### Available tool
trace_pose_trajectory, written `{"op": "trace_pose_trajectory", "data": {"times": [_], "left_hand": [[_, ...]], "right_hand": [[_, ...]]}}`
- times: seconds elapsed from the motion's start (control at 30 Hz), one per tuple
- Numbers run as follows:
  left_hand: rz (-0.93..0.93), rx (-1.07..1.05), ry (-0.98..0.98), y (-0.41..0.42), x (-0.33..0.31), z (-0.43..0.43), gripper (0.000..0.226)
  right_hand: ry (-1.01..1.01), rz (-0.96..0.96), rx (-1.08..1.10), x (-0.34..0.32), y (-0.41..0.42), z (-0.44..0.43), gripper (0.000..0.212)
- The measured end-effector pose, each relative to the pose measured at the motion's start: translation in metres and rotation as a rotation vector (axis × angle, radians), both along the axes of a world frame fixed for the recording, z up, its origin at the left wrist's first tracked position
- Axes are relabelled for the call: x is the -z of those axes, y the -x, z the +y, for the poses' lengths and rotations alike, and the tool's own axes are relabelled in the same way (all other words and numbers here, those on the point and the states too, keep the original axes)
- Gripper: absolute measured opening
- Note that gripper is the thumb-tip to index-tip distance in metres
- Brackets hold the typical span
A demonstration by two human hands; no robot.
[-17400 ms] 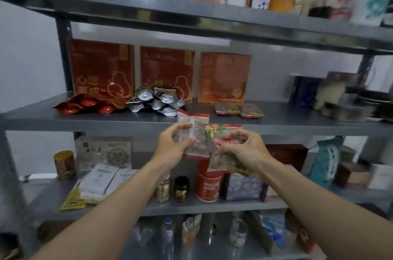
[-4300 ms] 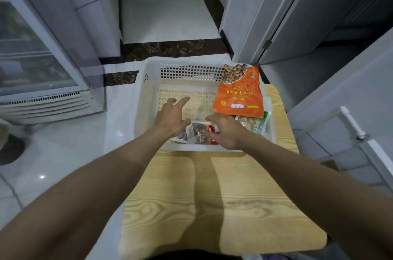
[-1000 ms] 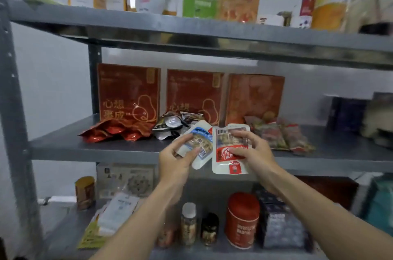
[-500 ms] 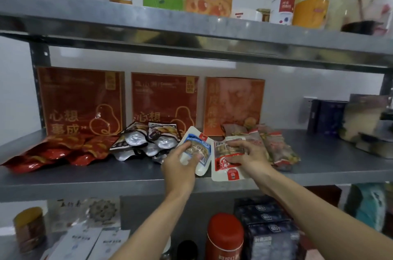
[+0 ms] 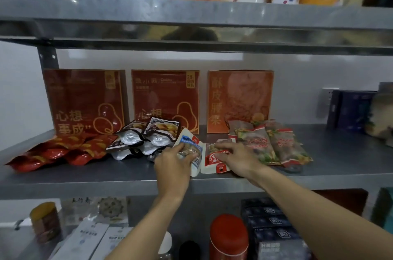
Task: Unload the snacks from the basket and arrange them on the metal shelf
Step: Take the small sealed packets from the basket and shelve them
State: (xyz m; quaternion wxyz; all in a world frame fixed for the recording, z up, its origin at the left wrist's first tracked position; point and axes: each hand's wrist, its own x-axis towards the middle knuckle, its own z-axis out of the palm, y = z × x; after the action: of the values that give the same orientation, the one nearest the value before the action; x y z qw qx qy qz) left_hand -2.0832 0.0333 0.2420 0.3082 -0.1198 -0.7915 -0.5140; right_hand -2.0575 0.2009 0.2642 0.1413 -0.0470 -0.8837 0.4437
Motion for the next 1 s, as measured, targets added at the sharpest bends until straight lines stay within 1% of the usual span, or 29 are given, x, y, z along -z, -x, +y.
{"op": "trace_pose_trajectory", "data": {"times": [0.1,0.2,0.3,0.33,0.43,0.5,0.6,0.73,0.83,0.9,1.0], "left_hand": [[-0.013,-0.038,-0.007,0.002,-0.001,0.003,0.04],[-0.024,-0.055,0.02,0.0,-0.001,0.01,0.04],[-0.029,-0.087,0.074,-0.001,0.001,0.016,0.038],[-0.022,-0.083,0.079,-0.001,0.003,0.016,0.038],[-0.002,-0.08,0.099,0.003,0.007,0.015,0.039],[0.009,-0.097,0.115,0.005,0.009,0.014,0.04],[0.009,-0.114,0.136,0.005,0.01,0.015,0.043],[-0.005,-0.128,0.137,0.004,0.008,0.017,0.043],[-0.015,-0.188,0.225,0.005,0.009,0.02,0.041],[-0.016,-0.231,0.285,0.006,0.012,0.022,0.042],[-0.011,-0.236,0.302,0.007,0.013,0.023,0.045]], "right_hand": [[-0.085,-0.002,-0.002,0.006,0.006,0.007,0.036],[-0.239,-0.038,0.043,0.013,0.017,0.022,0.039],[-0.274,-0.073,0.07,0.021,0.028,0.035,0.057],[-0.286,-0.072,0.065,0.022,0.029,0.037,0.059],[-0.34,-0.082,0.057,0.018,0.024,0.035,0.045],[-0.352,-0.089,0.059,0.014,0.018,0.032,0.041],[-0.368,-0.06,0.034,0.01,0.01,0.03,0.039],[-0.438,-0.047,-0.011,0.005,0.0,0.031,0.037],[-0.498,-0.02,-0.007,0.006,0.0,0.036,0.037],[-0.54,-0.032,0.013,0.009,0.004,0.04,0.039],[-0.545,-0.091,0.036,0.016,0.01,0.042,0.042]]}}
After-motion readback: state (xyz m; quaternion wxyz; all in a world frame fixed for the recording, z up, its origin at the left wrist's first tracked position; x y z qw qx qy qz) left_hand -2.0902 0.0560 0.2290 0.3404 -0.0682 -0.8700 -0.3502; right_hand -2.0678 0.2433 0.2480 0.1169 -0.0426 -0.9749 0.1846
